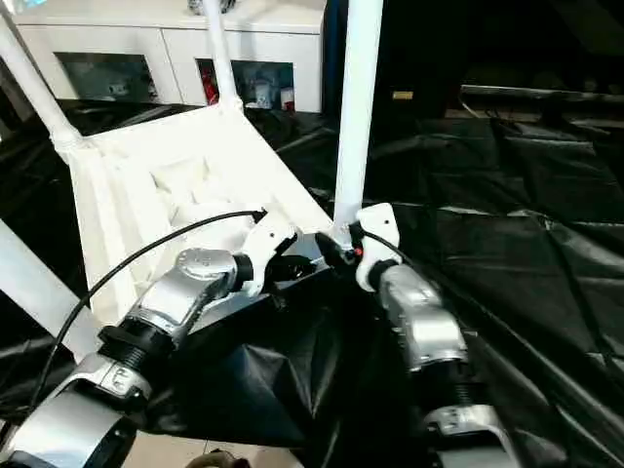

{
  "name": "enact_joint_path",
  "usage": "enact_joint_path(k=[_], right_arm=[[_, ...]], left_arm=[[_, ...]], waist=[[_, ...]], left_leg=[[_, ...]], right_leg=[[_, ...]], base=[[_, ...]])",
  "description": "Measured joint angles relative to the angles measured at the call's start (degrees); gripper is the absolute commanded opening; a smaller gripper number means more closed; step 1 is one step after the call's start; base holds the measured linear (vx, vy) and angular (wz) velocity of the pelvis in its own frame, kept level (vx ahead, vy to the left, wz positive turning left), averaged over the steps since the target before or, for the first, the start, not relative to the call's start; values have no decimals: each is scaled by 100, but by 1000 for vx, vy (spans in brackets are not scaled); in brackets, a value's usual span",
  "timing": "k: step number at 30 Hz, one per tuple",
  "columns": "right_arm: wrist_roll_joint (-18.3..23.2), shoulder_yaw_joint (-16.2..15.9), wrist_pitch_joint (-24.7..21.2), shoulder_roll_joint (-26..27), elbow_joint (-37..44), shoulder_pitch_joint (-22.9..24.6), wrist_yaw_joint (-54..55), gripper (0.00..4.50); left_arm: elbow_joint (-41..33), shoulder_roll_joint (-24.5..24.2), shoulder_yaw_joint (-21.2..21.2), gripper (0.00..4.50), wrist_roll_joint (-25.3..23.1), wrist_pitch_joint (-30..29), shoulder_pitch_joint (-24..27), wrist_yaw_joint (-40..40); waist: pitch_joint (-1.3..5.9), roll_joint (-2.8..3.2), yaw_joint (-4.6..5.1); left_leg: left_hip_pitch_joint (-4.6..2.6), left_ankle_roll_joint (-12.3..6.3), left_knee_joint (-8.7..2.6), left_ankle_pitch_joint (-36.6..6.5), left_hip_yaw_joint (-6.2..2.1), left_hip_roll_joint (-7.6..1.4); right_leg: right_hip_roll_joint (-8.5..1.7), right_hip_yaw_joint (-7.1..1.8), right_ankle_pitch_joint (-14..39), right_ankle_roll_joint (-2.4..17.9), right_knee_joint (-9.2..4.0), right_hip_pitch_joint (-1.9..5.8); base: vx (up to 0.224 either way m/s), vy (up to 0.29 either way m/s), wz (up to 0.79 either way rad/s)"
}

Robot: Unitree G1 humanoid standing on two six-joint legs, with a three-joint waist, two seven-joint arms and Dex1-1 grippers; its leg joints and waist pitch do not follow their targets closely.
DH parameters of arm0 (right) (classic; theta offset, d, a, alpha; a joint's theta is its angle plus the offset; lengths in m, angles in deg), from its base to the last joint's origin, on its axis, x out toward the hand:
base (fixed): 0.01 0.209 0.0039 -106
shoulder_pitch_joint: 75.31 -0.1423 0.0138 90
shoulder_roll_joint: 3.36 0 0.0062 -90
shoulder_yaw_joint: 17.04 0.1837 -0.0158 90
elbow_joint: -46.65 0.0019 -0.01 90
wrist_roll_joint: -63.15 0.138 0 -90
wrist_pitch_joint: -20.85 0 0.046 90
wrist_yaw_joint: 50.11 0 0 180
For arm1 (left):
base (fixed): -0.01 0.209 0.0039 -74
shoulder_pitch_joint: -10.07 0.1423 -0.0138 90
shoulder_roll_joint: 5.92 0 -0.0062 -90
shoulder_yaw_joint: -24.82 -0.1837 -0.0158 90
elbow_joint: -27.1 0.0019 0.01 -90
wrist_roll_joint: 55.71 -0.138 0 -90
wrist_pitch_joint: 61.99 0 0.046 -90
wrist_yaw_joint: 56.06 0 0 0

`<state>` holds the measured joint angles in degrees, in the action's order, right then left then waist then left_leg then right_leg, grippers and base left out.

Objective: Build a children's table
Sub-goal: Rotate leg to tighten

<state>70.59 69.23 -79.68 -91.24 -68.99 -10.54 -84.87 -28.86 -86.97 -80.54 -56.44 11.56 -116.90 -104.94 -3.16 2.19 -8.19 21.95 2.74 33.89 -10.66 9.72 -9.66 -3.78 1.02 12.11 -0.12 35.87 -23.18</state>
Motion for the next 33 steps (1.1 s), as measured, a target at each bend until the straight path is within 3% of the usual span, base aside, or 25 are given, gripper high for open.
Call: enact_joint_path(k=[11, 19, 33], right_arm=[[663, -567, -541, -1270, 1255, 415, -2650, 375], [718, -758, -818, -1507, 1511, 497, -3080, 375], [684, -789, -1011, -1517, 1616, 497, -3082, 266]], left_arm=[[-898, -978, -359, 0, 342, 184, 556, -1884], [-1091, -1191, -367, 0, 349, 188, 648, -2212], [-1180, -1228, -376, 0, 352, 172, 709, -2339]], waist=[[-12, -23, -139], [-40, -69, -166], [-41, -81, -173]], left_leg=[[9, -10, 15, 8, 5, -21], [12, -11, 16, 8, 5, -21], [11, -11, 26, 8, 5, -21]], right_leg=[[2, 21, 1, -1, 4, -9], [1, 22, 1, -1, 4, -9], [0, 22, 0, 0, 11, -9]], base=[[0, 0, 0], [0, 0, 0], [0, 0, 0]])
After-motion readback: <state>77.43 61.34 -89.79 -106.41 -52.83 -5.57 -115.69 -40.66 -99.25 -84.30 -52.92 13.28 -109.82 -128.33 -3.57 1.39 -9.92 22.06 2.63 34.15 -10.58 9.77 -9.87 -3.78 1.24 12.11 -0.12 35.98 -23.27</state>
